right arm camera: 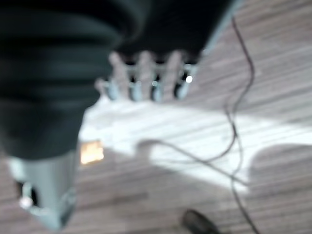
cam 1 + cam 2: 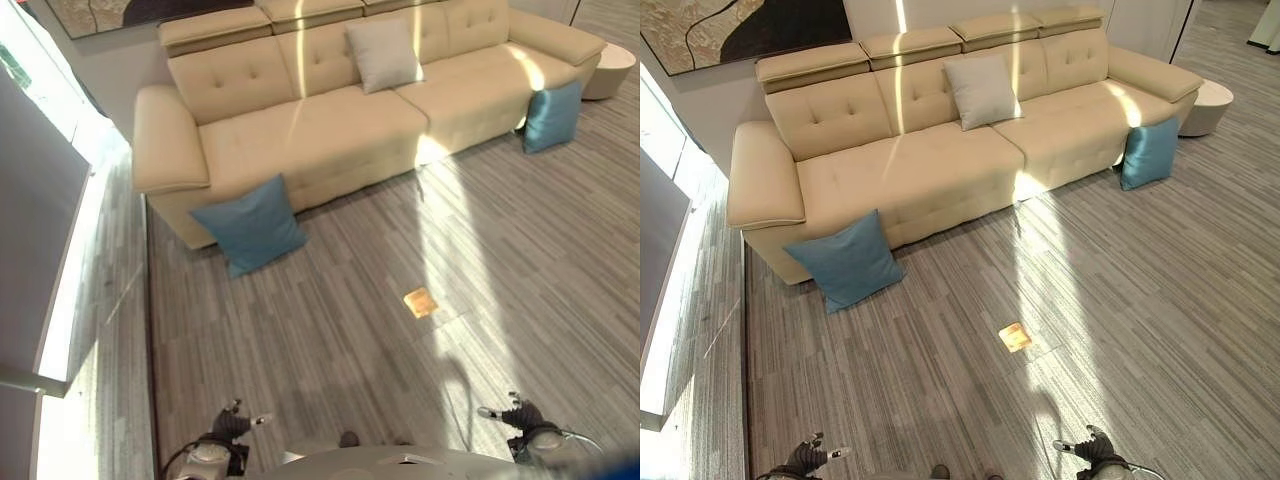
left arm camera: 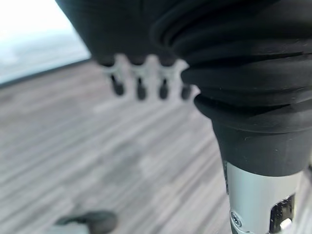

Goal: Pick up all the scattered cushions and arrange them neatly on the sofa.

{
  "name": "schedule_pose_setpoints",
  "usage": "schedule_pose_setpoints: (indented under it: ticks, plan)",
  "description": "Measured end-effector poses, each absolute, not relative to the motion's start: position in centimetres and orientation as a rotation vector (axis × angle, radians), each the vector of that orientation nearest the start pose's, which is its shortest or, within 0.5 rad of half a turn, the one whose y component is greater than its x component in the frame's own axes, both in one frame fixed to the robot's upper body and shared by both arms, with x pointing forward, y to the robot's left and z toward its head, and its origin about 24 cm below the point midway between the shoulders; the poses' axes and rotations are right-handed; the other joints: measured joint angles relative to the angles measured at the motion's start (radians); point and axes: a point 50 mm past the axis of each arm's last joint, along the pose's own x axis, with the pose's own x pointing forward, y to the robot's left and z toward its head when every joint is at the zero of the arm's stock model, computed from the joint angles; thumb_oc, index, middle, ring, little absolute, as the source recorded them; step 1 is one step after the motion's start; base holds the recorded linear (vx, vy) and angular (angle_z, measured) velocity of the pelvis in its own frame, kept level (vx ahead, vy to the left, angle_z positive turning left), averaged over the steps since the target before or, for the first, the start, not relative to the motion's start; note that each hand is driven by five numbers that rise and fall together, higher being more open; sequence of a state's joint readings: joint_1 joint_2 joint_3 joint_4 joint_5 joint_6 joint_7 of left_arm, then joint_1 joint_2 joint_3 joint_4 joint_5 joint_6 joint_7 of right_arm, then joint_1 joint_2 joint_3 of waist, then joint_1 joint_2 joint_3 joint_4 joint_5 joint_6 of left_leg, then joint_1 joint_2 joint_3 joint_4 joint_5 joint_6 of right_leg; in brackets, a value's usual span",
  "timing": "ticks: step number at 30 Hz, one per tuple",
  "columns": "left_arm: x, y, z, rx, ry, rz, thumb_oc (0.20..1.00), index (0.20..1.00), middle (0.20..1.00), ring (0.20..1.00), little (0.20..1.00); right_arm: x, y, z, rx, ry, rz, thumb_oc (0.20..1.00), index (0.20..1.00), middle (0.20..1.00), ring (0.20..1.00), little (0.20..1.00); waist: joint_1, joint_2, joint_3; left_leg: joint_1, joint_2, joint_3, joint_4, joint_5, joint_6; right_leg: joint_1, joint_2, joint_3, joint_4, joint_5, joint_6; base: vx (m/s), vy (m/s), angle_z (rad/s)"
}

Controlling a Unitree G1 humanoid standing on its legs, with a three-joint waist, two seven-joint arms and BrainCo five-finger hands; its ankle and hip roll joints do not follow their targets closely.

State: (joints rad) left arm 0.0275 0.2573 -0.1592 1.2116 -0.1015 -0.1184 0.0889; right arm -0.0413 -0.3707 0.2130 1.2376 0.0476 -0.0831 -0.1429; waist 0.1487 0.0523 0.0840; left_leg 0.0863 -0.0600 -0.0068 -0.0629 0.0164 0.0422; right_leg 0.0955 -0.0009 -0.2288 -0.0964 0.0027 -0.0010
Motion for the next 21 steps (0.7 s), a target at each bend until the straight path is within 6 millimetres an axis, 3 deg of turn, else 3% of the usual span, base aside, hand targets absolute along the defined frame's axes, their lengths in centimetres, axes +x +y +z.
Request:
schedule_pose_setpoints:
  ticks: [9,16,21]
  plan:
    - [7.4,24.2,-16.0,0.291,1.166,0.145,1.0,1.0,1.0,1.0,1.0,11.1,-28.0,-14.1,-0.525,1.098,-0.17,1.0,1.0,1.0,1.0,1.0,0.004,-0.013,-0.007,0.0,0.0,-0.001,0.0,0.0,0.0,0.001,0.0,0.0,0.0,0.0,0.0,0.0,-0.007,0.0]
    - [7.2,24.1,-16.1,0.288,1.171,0.145,1.0,1.0,1.0,1.0,1.0,11.3,-27.7,-14.1,-0.521,1.091,-0.162,1.0,1.0,1.0,1.0,1.0,0.011,-0.027,-0.014,0.001,-0.001,-0.013,0.004,0.001,-0.002,0.009,0.0,-0.008,0.0,0.0,0.0,0.0,-0.031,0.05]
    - [7.7,24.1,-16.0,0.288,1.158,0.145,1.0,1.0,1.0,1.0,1.0,11.2,-27.4,-14.3,-0.538,1.097,-0.136,1.0,1.0,1.0,1.0,1.0,0.018,-0.031,-0.008,-0.021,-0.004,-0.061,0.003,0.008,-0.019,0.013,0.0,-0.048,0.0,-0.002,-0.001,-0.02,-0.062,0.31]
